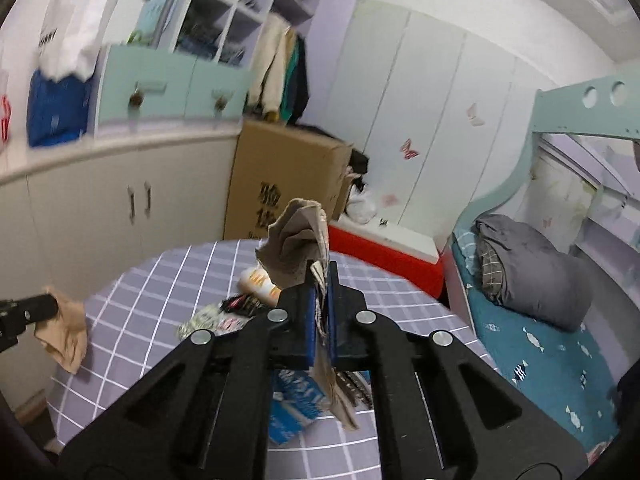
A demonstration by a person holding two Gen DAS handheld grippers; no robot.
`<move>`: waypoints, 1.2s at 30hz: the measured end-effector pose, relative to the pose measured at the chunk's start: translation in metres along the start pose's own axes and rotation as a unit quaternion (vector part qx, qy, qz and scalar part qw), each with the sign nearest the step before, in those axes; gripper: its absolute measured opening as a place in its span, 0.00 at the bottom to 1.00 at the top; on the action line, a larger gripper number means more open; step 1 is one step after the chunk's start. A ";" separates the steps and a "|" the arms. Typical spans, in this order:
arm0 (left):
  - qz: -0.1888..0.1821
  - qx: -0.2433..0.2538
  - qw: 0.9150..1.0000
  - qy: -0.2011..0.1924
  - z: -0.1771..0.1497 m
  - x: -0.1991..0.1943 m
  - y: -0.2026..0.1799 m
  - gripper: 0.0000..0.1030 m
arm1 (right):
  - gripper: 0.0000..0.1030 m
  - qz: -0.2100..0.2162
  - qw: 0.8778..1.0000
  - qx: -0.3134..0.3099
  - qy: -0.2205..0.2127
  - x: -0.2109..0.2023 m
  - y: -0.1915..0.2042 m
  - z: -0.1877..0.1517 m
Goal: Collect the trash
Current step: 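Carry both papers to the bin and open the left tool over it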
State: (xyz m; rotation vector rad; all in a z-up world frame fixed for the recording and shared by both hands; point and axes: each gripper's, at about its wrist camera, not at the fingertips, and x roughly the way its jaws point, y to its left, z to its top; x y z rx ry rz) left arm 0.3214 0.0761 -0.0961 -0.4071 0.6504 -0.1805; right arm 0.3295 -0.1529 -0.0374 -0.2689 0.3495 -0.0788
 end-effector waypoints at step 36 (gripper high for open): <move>0.173 -0.177 0.963 0.103 -0.106 -0.033 0.302 0.01 | 0.04 0.396 0.894 -0.058 0.199 -0.021 0.383 -0.112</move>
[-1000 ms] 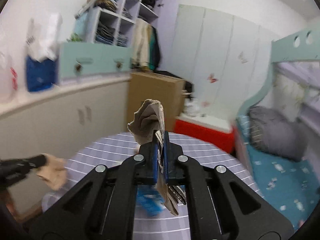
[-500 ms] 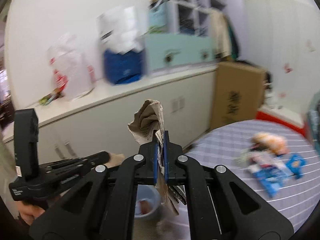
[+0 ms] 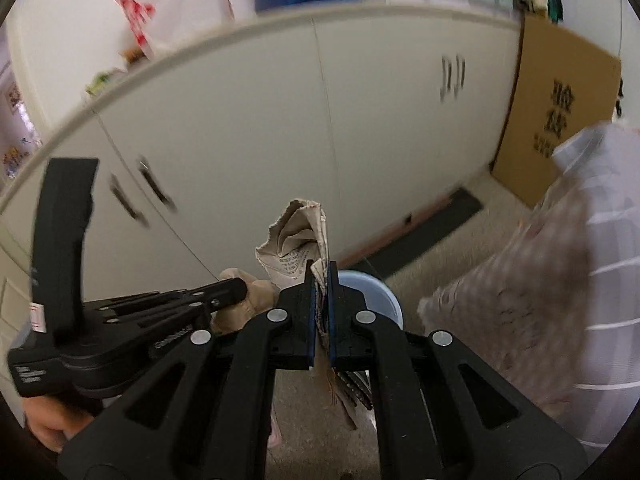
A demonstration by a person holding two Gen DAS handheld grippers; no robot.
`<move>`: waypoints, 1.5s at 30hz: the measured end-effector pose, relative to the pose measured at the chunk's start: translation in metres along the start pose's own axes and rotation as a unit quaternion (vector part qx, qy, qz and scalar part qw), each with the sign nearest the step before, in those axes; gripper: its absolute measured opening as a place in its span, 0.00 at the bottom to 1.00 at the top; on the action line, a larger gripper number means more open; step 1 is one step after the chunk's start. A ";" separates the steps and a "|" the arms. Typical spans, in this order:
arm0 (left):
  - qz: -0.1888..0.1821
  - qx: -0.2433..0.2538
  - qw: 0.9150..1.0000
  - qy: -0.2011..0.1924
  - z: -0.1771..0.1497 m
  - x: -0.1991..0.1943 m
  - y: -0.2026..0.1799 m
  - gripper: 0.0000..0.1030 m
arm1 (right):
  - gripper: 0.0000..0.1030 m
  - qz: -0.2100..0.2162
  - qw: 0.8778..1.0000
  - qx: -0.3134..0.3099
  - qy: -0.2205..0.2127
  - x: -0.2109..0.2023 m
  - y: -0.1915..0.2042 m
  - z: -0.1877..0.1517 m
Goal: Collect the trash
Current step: 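Carry both papers to the bin and open the left tool over it, then open the right tool to drop the newspaper into the bin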
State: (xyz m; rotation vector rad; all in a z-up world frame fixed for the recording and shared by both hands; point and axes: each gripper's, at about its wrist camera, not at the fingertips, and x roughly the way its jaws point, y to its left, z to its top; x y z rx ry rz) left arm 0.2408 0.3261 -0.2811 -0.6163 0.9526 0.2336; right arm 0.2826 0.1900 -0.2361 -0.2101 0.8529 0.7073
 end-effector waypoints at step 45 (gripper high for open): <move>0.161 0.013 0.987 -0.006 0.005 0.051 0.035 0.72 | 0.14 0.021 0.998 0.063 0.019 0.108 -0.024 -0.003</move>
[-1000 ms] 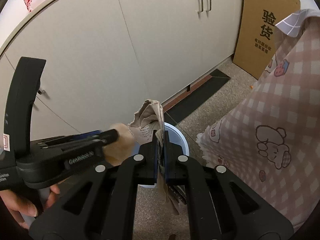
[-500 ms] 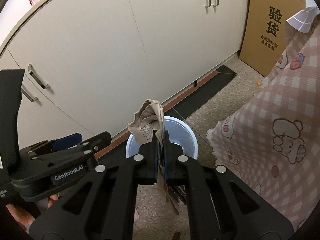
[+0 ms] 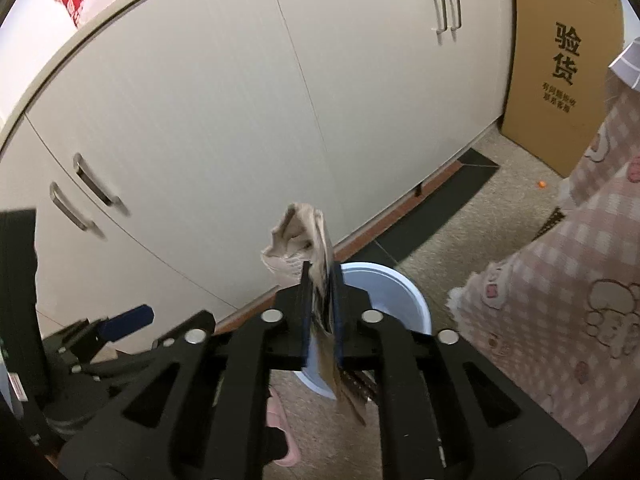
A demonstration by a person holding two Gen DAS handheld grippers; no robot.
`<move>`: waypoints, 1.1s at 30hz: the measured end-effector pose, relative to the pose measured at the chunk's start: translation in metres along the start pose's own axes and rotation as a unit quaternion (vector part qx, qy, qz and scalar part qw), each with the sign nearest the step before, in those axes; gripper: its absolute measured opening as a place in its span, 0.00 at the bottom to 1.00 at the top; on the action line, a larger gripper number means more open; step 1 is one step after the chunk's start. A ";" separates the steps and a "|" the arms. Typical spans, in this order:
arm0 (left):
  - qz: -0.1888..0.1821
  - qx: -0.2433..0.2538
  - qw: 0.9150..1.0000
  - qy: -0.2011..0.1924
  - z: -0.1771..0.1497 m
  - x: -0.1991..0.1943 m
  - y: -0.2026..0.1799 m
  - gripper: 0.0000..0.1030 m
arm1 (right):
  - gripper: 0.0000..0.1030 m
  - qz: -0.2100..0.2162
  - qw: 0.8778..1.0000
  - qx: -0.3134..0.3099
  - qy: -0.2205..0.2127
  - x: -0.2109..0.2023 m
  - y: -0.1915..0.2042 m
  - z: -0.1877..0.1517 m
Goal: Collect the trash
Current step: 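Open the right tool to drop the newspaper into the bin, then grasp the blue-and-white box with the right tool while the left tool grasps the green wrapper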
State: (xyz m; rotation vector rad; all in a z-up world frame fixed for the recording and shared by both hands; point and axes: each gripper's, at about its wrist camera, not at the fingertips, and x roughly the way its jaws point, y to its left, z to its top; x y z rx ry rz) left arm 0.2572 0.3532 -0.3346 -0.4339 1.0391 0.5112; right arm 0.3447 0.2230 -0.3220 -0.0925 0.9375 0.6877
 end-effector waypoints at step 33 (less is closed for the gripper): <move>-0.105 0.066 0.980 -0.159 -0.003 -0.225 -0.117 0.75 | 0.61 -0.071 0.978 0.007 -0.194 -0.281 -0.042 0.015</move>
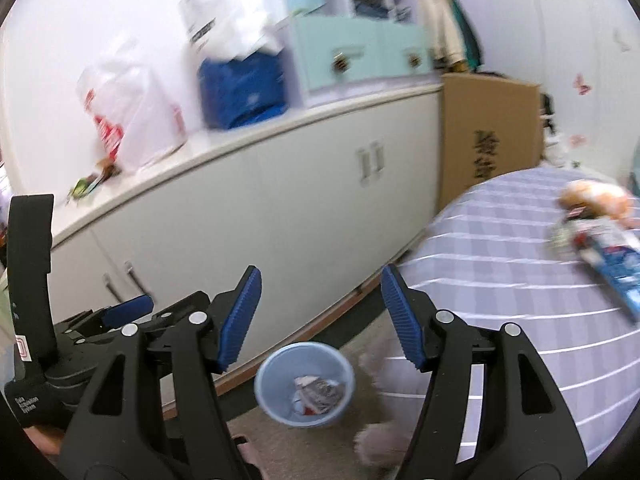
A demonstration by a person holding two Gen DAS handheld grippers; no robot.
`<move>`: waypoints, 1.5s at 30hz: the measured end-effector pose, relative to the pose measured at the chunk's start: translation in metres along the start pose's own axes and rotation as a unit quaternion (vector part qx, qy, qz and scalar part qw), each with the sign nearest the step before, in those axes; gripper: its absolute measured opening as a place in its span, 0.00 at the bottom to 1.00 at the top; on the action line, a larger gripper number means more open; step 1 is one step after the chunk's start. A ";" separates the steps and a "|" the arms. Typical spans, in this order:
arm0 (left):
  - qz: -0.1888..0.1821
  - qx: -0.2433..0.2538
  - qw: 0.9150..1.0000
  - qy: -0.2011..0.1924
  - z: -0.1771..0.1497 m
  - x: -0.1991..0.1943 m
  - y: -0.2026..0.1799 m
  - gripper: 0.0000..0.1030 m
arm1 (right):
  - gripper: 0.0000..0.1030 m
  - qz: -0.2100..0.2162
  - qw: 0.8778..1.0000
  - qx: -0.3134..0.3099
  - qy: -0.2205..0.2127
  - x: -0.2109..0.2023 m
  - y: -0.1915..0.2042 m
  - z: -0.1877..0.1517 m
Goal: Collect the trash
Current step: 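Grasp the blue-and-white box with the right tool while the left tool grasps the green wrapper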
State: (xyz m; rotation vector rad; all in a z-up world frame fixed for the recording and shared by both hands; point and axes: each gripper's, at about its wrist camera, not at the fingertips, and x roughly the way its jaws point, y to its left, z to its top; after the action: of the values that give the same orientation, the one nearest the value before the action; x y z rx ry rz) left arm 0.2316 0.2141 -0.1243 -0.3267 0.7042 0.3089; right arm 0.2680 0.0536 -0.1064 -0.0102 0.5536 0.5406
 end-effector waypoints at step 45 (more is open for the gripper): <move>-0.160 0.202 0.961 0.101 0.003 0.126 -0.307 0.72 | 0.20 -0.058 0.989 0.107 0.083 -0.024 -0.283 0.005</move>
State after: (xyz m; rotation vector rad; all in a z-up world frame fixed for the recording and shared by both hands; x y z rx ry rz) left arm 0.4411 -0.0414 -0.1493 -0.0770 0.8814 -0.1808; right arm 0.3924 -0.2009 -0.1274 0.1169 0.7667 0.3664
